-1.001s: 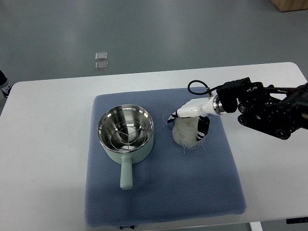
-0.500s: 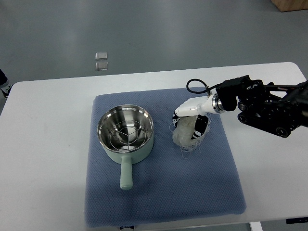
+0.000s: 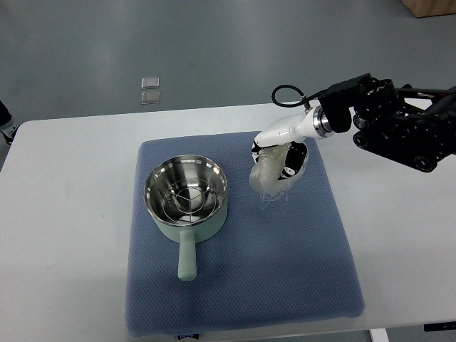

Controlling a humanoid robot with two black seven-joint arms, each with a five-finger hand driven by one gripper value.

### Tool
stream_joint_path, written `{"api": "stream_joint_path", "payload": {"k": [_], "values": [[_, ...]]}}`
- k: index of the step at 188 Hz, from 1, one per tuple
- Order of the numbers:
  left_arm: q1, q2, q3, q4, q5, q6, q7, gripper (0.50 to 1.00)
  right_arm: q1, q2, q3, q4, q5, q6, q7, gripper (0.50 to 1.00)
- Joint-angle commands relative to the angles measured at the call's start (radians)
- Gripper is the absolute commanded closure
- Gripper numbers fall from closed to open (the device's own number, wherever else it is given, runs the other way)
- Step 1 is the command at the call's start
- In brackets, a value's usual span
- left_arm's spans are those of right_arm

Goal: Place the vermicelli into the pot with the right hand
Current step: 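Carry the vermicelli with the right hand over the steel pot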

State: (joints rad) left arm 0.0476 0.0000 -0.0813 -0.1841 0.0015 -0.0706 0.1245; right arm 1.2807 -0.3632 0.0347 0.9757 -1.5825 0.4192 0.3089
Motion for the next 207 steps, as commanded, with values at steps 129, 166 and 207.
{"api": "stream_joint_path", "payload": {"k": [129, 166, 207], "values": [[0.0, 0.0, 0.0, 0.0, 0.0, 0.0, 0.0, 0.5, 0.207, 0.305, 0.042, -0.078, 0.153, 0.082, 0.047, 1.0], [0.0, 0.0, 0.0, 0.0, 0.0, 0.0, 0.0, 0.5, 0.177, 0.349, 0.04, -0.112, 0.151, 0.081, 0.044, 1.0], [0.0, 0.0, 0.0, 0.0, 0.0, 0.0, 0.0, 0.5, 0.134, 0.359, 0.04, -0.144, 0.148, 0.079, 0.038, 1.0]]}}
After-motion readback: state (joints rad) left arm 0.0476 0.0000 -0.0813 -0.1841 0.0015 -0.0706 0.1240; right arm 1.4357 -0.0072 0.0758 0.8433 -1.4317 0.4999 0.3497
